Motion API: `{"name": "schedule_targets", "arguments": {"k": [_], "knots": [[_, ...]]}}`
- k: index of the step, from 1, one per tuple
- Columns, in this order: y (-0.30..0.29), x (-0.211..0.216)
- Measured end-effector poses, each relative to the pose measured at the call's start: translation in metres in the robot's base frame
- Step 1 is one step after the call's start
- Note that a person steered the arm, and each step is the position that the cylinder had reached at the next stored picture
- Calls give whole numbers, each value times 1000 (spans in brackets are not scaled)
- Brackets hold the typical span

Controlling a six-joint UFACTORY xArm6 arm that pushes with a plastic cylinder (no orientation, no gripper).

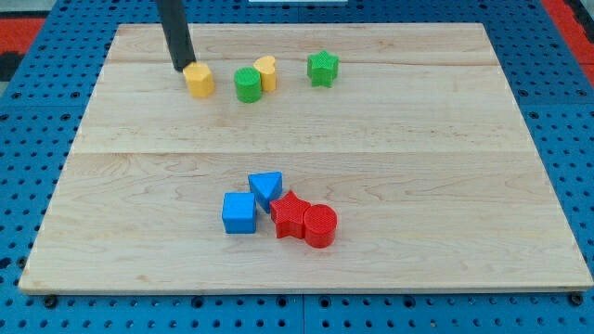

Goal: Join yellow and green blocks at the top center of the board

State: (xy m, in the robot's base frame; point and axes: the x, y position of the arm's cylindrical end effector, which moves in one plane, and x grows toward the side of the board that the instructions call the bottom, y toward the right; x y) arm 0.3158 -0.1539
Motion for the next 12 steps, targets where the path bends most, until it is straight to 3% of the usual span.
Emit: {"name": "schedule_targets", "arguments": {"k": [1,2,3,4,5,6,7,8,9,10,11,12], "knots": [[53,43],[81,59],[11,70],[42,116],[80,132],[148,123],[153,105],[168,178],[88,138],[66,91],[40,105],[62,92]]}}
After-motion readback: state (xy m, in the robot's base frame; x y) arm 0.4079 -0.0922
